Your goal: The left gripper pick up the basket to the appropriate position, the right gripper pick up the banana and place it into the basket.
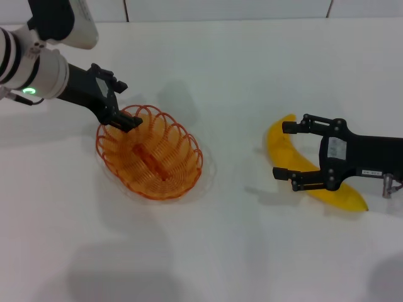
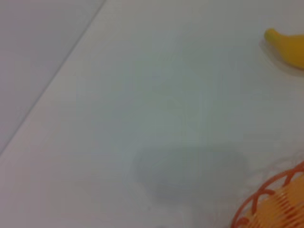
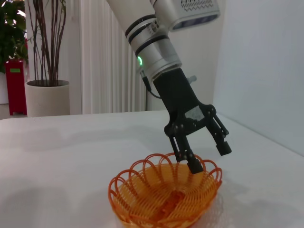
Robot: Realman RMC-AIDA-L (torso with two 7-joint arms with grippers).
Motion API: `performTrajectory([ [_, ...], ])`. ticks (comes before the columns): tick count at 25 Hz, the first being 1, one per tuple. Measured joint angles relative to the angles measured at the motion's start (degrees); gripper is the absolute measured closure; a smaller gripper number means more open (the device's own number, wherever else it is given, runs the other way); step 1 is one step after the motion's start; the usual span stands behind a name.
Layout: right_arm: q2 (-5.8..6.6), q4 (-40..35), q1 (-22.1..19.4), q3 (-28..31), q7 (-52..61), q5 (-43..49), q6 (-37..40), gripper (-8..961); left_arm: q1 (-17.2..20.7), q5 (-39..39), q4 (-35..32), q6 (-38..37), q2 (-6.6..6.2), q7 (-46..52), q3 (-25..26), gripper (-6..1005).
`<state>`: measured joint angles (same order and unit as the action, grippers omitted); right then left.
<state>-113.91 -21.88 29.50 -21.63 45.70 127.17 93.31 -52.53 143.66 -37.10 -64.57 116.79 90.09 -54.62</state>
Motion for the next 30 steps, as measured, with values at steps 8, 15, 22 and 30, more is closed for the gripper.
performTrajectory([
  [8, 0.01, 0.0, 0.1, 0.1, 0.0, 0.0, -0.1, 67, -0.4, 0.7, 0.7, 0.5, 0.13, 0.4, -0.1, 189],
  [15, 0.01, 0.0, 0.3, 0.1, 0.5, 0.0, -0.1, 67, -1.1, 0.8, 2.9, 3.9, 0.29, 1.5, -1.2, 280],
  [22, 0.02, 0.0, 0.7, 0.0, 0.7, 0.0, -0.2, 68, -1.6, 0.6, 4.3, 4.9, 0.27, 2.1, -2.7, 433],
  [30, 0.01, 0.0, 0.6, 0.2, 0.7, 0.0, -0.2, 68, -1.6, 0.7, 4.4, 5.0, 0.31, 2.7, -2.8, 765],
])
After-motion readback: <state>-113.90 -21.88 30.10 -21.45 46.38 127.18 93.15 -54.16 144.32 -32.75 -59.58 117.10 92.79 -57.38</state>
